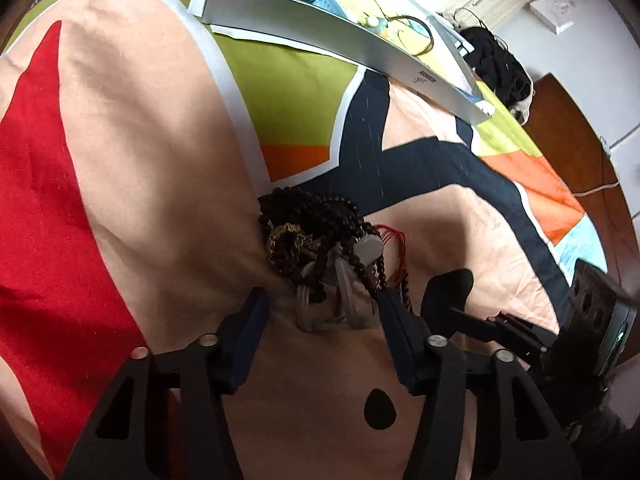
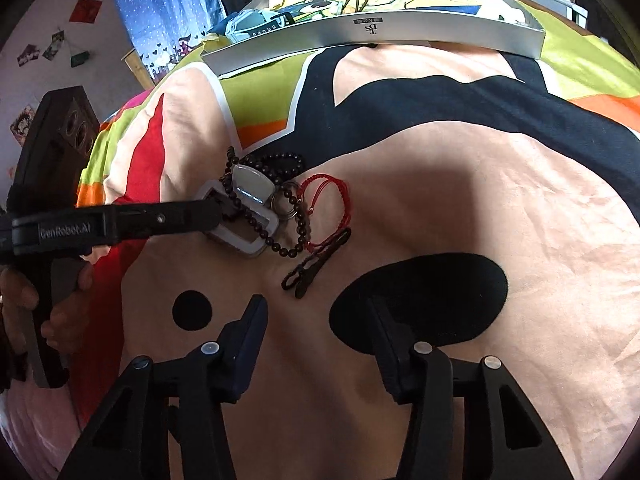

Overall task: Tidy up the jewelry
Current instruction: 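Grasp the white hair clip with the left tool while the right tool grasps the black bead strand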

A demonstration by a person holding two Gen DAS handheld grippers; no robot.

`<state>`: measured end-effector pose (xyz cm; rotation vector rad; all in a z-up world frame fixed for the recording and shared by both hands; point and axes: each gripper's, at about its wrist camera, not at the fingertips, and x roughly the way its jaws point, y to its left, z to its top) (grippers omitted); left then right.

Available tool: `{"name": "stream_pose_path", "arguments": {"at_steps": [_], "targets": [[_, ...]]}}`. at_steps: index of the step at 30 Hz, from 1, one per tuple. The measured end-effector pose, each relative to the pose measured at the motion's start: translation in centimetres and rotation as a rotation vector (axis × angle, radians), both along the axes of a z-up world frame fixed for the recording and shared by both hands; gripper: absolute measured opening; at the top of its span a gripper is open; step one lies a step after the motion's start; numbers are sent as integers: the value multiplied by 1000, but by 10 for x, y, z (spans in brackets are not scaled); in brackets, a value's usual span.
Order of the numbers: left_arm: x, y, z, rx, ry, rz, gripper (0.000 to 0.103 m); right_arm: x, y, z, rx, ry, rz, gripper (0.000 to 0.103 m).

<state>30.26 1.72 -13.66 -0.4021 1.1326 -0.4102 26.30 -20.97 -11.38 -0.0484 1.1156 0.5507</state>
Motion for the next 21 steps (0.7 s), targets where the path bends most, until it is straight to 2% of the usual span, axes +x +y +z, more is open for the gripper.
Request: {"name": "stream_pose_path", "arguments": {"at_steps": [2, 3, 7, 15, 16, 19, 21], "targets": [[2, 1, -2, -20, 7, 4, 29, 1, 0, -1, 0, -1, -3, 47], [1, 2, -3, -33, 14, 2, 27, 1, 2, -1, -2, -4, -2, 47], [1, -2, -2, -31, 20, -9, 27, 3, 6, -2, -12, -15, 8, 40], [-3, -8, -1, -18, 65, 0, 24, 4, 18, -7, -39, -33, 22, 35], [-5, -9, 0, -8, 68, 0, 24, 5, 18, -8, -41, -37, 20, 30], [-9, -11, 1, -7, 83, 4, 24, 9, 22, -12, -39, -32, 20, 8], [-13, -10, 1, -19, 94, 6, 24, 11, 22, -15, -27, -11, 10, 6]]}}
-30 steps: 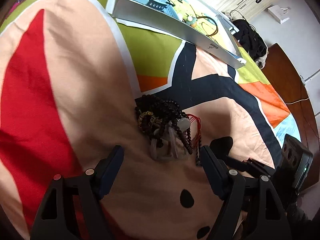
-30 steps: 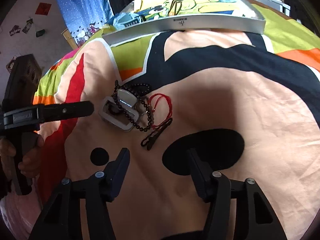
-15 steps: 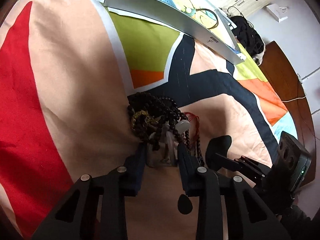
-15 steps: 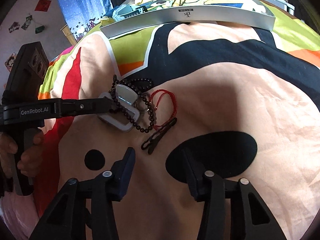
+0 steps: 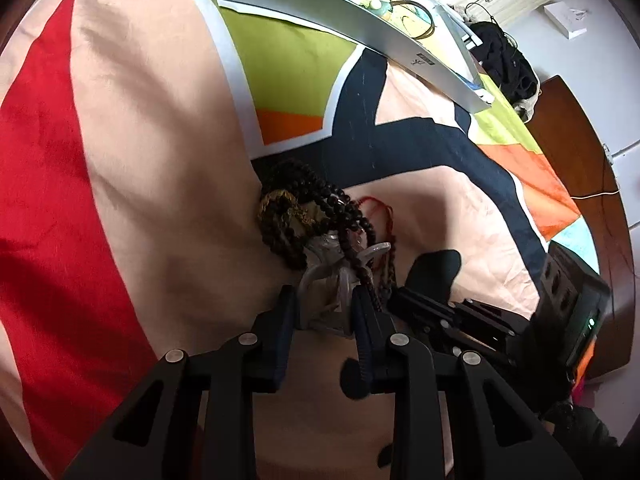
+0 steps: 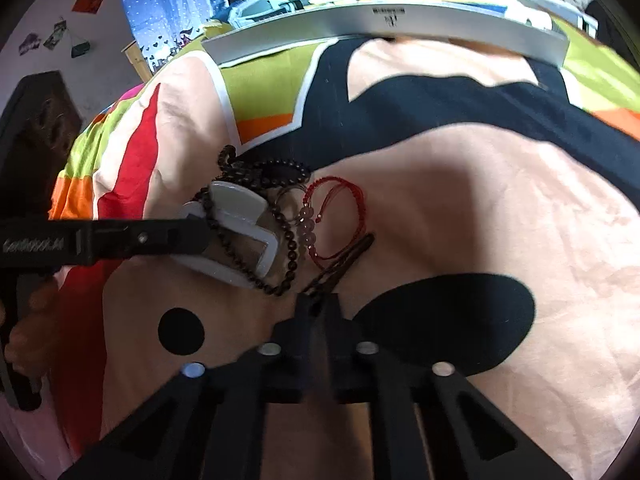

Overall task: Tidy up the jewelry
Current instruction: 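Grasp the white hair clip with the left tool while the right tool grasps the black bead strand, then lift the hair clip with the left tool while the right tool holds the bead strand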

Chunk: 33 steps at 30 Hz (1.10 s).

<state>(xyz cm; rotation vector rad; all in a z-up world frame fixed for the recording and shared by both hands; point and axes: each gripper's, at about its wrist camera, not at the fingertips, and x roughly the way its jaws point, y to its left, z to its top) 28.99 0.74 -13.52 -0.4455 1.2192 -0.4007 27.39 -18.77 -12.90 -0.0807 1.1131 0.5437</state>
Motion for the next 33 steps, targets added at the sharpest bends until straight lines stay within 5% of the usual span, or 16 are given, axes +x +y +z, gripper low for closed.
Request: {"name": "stream_pose_path", "arguments": {"at_steps": [10, 17, 20, 30, 33], "targets": [[-34, 8, 18, 37, 20, -5, 23, -12, -20, 20, 54, 9, -79, 3], [-37, 23, 6, -93, 263, 27, 23, -27, -22, 38, 77, -34, -79, 3], [-33, 25, 10, -81, 314, 23, 23, -29, -20, 44, 83, -54, -72, 3], [-27, -22, 59, 532, 208, -274, 20, -31, -20, 56, 138, -86, -66, 3], [-27, -19, 66, 613, 153, -277, 20, -31, -19, 59, 150, -88, -55, 3]]}}
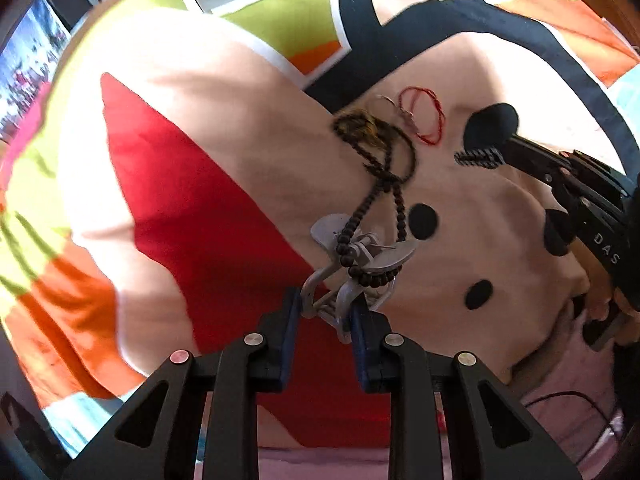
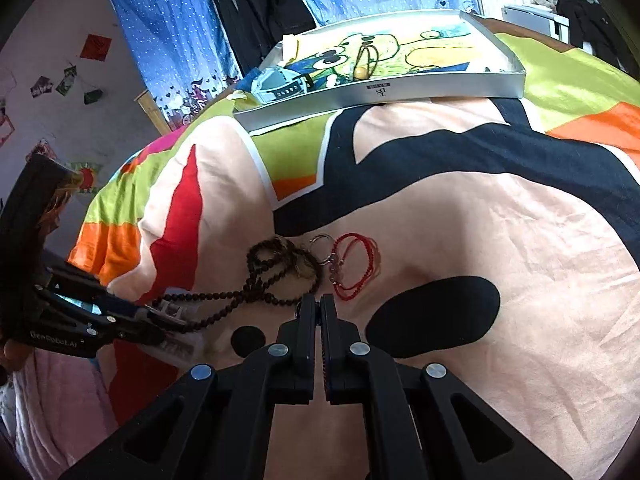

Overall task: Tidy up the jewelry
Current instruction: 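Lift the hair clip with the left tool while the right tool holds the bead strand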

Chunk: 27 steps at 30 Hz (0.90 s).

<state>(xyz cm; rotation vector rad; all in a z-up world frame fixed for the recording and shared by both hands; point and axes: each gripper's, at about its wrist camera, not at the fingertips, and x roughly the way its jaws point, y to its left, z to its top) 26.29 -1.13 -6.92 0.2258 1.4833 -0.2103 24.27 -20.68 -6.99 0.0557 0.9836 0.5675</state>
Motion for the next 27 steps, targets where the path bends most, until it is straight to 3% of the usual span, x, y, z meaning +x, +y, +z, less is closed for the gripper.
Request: {"name": "stream_pose_path", "arguments": {"at_steps": [6, 10, 12, 14, 16, 19, 27], "targets": [[-5, 10, 2, 62, -128, -14, 20, -2, 5, 1, 4, -17, 31, 3], [-12, 18, -2, 52, -119, -11, 20, -4, 6, 5, 21, -35, 41, 3], [-6, 28, -5, -78, -21, 40, 20, -3, 7, 6, 25, -43, 42, 3], [-4, 29, -10, -151, 37, 73, 20, -3, 8, 6, 36, -45, 46, 3], [-3, 28, -13, -167, 67, 80, 20, -3, 9, 6, 52, -44, 53, 3], [-2, 34, -21, -288, 194, 128, 20, -5, 14, 5, 55, -44, 70, 3], [-3, 24, -41, -546, 384, 164, 20, -4, 18, 3, 47, -35, 81, 3]]}}
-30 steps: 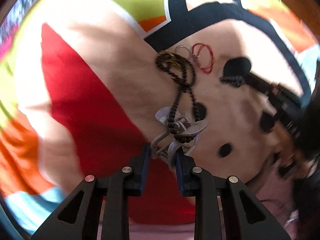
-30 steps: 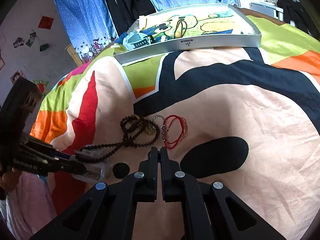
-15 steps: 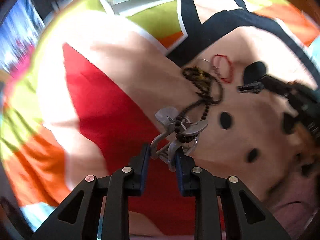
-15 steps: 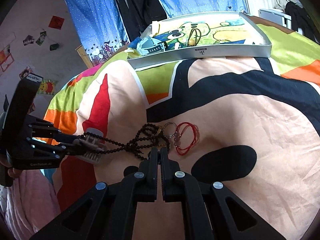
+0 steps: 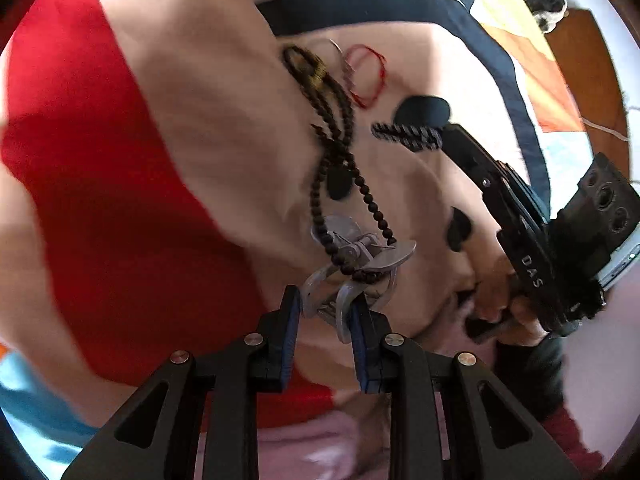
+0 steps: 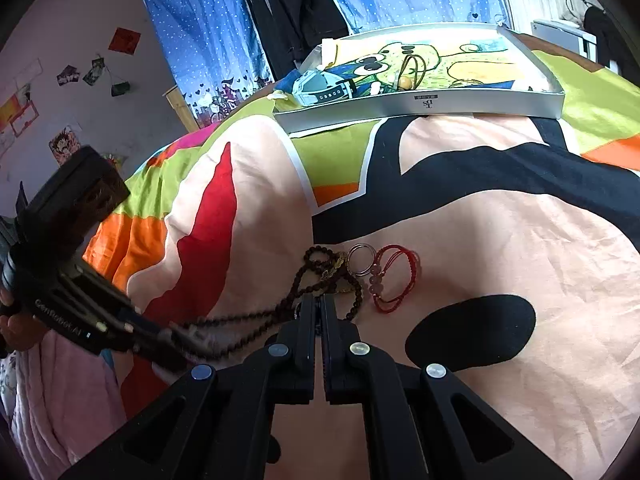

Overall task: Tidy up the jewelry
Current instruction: 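Lift the hair clip with the left tool while the right tool holds the bead strand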

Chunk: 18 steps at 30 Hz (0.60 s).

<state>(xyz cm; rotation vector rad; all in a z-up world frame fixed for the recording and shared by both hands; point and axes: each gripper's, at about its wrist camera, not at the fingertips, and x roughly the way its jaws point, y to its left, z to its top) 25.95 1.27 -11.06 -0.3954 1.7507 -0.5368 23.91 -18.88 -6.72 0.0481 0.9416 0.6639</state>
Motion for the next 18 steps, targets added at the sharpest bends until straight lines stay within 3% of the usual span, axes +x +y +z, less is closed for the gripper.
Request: {"name": "stream_pose_path", "arguments": {"at_steps": [3, 7, 13, 18], "targets": [[1, -11, -12, -65, 57, 4, 20, 1, -6, 2, -7, 3, -26, 3], [3, -21, -23, -83, 81, -3, 20, 3, -24, 6, 0, 14, -84, 3], [-1, -21, -30, 10, 110, -52, 20, 6, -33, 1, 7, 64, -104, 3], [-5, -3, -17, 161, 66, -101, 20, 6, -19, -3, -11, 64, -58, 3]]}}
